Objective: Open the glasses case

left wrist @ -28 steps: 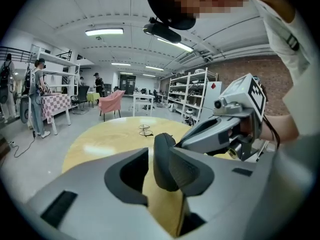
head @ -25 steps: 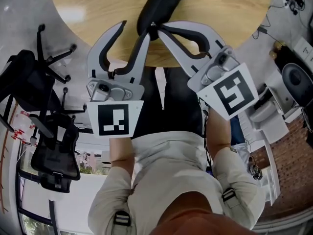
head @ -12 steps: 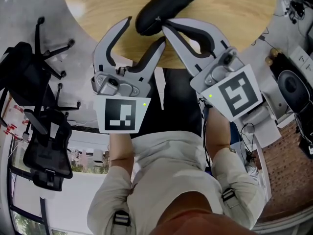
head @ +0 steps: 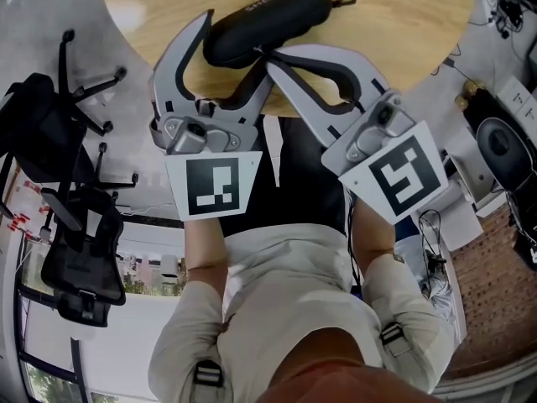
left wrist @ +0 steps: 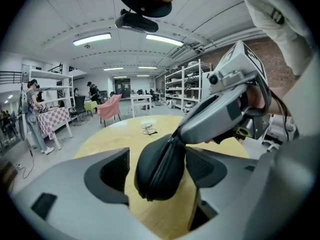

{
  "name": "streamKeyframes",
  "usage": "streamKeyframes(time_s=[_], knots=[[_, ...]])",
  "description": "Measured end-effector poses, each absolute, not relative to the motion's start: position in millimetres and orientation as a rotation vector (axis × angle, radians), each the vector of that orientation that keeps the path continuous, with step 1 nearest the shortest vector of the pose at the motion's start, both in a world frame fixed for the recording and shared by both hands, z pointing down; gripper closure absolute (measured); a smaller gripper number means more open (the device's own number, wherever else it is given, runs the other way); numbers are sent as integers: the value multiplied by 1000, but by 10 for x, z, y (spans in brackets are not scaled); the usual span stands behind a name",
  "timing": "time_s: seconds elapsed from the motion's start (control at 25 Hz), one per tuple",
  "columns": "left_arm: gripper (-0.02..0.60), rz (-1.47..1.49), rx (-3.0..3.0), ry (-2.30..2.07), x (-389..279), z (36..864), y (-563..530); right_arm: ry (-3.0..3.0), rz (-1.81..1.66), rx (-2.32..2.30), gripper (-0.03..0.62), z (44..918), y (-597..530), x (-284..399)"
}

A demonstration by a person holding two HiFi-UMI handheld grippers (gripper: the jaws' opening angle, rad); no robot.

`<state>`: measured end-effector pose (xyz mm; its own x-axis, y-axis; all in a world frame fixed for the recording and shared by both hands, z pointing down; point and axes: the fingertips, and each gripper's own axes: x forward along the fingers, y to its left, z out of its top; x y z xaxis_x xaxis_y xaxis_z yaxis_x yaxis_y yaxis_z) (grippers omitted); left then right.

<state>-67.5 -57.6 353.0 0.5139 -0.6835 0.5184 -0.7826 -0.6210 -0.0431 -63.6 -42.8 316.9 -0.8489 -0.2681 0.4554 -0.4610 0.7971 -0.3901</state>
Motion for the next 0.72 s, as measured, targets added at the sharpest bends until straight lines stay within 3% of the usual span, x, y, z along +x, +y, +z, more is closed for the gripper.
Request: streamKeyframes(time_s=[0.28,0.36,0.72], knots=[[237,875,2578,-1165,-589,3663,-489,-2612,689,531,576,3107,-375,-620],[288,886,2582,-1159,-578,3668,-471,-2605,677,532,576,3108,-358,-619],[293,849,2578,-1134,-571,3663,-409,-2580,677,554,576,3129,-336,-589]])
